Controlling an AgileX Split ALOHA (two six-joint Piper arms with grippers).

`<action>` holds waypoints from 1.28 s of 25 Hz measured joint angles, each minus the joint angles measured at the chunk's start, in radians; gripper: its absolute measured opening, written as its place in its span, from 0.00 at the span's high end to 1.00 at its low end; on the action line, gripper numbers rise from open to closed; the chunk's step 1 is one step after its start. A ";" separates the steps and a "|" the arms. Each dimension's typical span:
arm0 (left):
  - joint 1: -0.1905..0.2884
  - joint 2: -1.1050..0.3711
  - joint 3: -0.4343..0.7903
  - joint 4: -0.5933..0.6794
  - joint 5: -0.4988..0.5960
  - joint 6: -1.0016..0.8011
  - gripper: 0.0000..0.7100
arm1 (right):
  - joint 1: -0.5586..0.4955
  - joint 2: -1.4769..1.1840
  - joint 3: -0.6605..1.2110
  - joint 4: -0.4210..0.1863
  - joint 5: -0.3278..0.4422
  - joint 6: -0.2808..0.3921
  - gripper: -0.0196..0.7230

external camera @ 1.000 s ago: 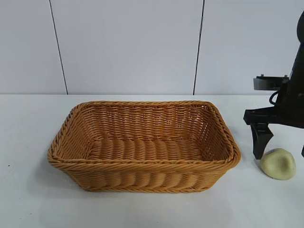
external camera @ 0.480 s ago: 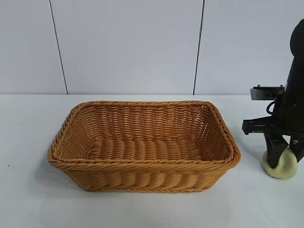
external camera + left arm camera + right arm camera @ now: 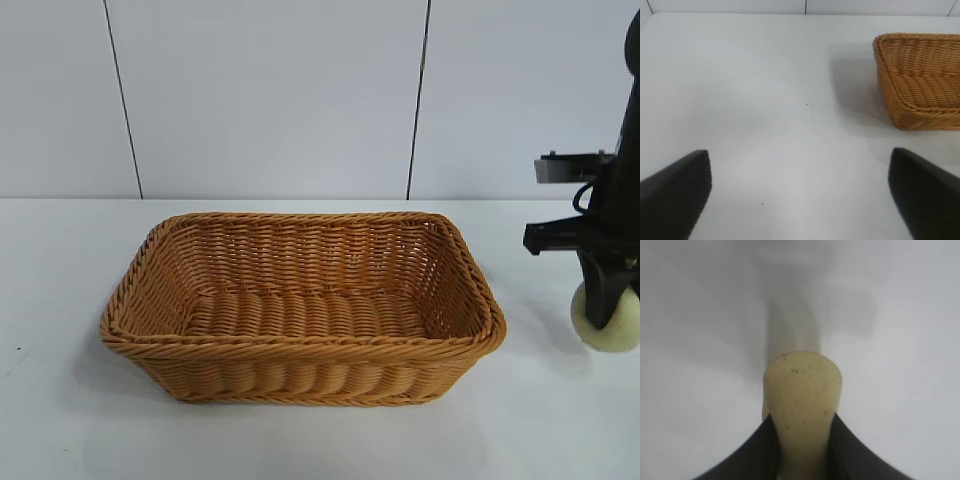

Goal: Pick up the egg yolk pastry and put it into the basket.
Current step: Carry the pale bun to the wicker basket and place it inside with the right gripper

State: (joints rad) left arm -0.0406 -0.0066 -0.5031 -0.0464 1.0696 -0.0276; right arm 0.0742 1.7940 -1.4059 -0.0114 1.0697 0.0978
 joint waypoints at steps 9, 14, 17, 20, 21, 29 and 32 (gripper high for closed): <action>0.000 0.000 0.000 0.000 0.000 0.000 0.02 | 0.005 -0.005 -0.109 0.043 0.047 -0.001 0.78; 0.000 0.000 0.000 0.000 0.000 0.000 0.02 | 0.073 -0.005 -0.109 0.078 0.024 0.005 0.78; 0.000 0.000 0.000 0.000 0.000 0.000 0.02 | 0.149 -0.005 -0.110 0.084 0.006 0.027 0.78; 0.000 0.000 0.000 0.000 -0.001 0.000 0.02 | 0.242 -0.005 -0.110 0.086 -0.012 0.046 0.78; 0.000 0.000 0.000 0.000 -0.001 0.000 0.02 | 0.269 -0.005 -0.110 0.086 -0.014 0.051 0.78; 0.000 0.000 0.000 0.000 -0.001 0.000 0.02 | 0.483 -0.004 -0.111 0.093 -0.097 0.099 0.78; 0.000 0.000 0.000 0.000 -0.001 0.000 0.02 | 0.524 0.007 -0.111 0.093 -0.144 0.115 0.78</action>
State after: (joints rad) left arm -0.0406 -0.0066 -0.5031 -0.0464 1.0685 -0.0276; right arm 0.5981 1.8008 -1.5172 0.0812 0.9261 0.2124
